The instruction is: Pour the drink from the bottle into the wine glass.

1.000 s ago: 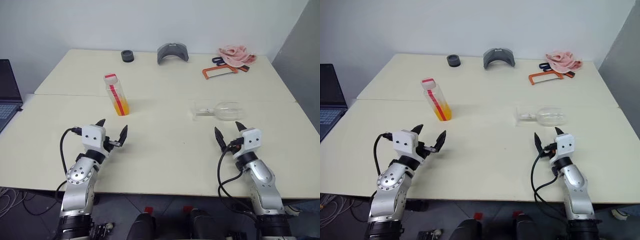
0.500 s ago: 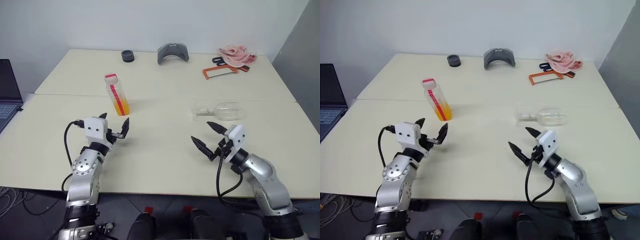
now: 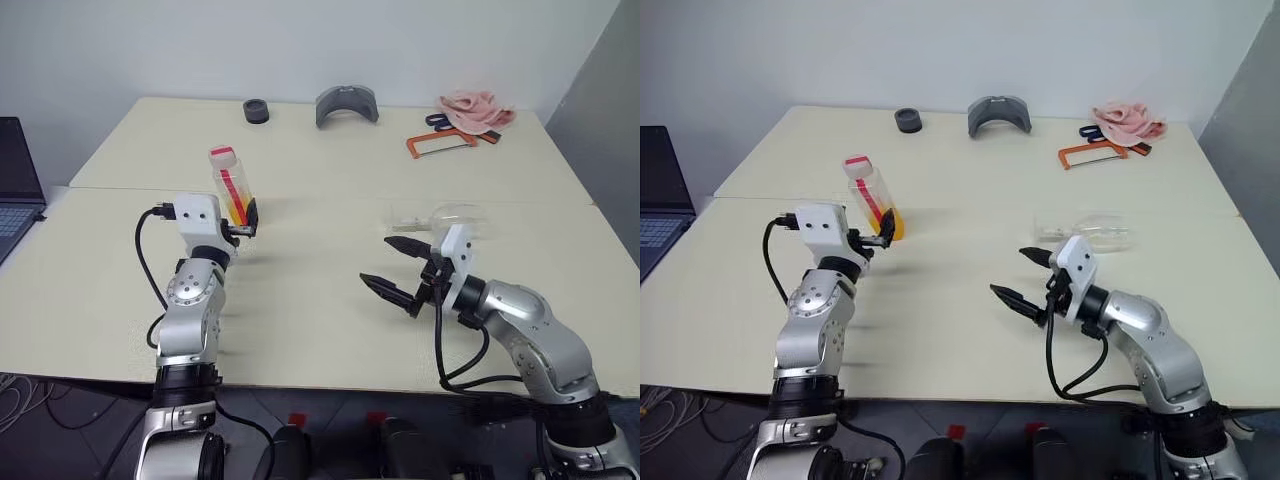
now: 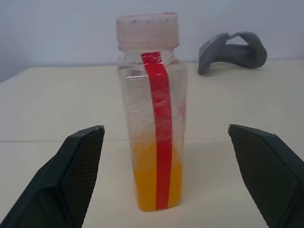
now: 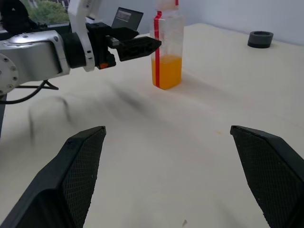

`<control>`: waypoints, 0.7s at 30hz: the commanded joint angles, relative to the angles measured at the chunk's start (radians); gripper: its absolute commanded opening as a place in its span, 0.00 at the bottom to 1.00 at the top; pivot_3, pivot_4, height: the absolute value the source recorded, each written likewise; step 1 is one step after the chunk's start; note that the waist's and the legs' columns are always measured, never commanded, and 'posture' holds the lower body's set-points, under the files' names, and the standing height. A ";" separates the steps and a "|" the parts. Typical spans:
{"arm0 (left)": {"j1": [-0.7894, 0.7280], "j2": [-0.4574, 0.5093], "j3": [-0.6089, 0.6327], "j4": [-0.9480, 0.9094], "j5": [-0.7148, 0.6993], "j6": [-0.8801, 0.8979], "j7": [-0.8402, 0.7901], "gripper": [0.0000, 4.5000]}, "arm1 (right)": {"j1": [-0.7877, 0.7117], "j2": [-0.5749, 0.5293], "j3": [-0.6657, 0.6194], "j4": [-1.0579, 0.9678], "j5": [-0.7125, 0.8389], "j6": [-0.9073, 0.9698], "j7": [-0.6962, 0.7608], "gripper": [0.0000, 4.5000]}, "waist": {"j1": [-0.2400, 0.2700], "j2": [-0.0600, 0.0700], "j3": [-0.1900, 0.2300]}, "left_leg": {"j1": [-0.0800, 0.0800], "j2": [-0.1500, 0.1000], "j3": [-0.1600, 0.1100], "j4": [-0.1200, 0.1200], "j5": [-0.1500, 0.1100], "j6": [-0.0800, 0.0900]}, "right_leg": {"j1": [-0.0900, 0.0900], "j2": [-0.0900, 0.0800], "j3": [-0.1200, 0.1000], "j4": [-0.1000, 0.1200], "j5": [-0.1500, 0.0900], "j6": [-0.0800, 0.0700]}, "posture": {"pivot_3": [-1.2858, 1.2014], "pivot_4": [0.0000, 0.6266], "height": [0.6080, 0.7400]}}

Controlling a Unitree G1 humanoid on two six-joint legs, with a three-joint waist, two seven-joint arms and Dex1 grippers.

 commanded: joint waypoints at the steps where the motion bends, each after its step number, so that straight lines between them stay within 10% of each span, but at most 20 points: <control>1: -0.051 -0.001 -0.001 0.024 0.022 -0.013 0.035 1.00 | -0.038 -0.019 -0.023 -0.041 0.048 0.049 0.019 1.00 | 0.000 0.000 0.000 | 0.000 0.000 0.000 0.000 0.000 0.000 | 0.000 0.000 0.000 0.000 0.000 0.000 | 0.52 0.24 1.00; 21: -0.313 -0.021 -0.002 0.358 0.078 -0.102 0.190 1.00 | -0.129 -0.003 -0.007 -0.012 0.055 0.071 0.032 1.00 | 0.000 0.000 0.000 | -0.002 -0.001 0.000 0.000 0.001 -0.001 | -0.001 -0.001 -0.001 -0.003 0.001 0.001 | 0.52 0.24 1.00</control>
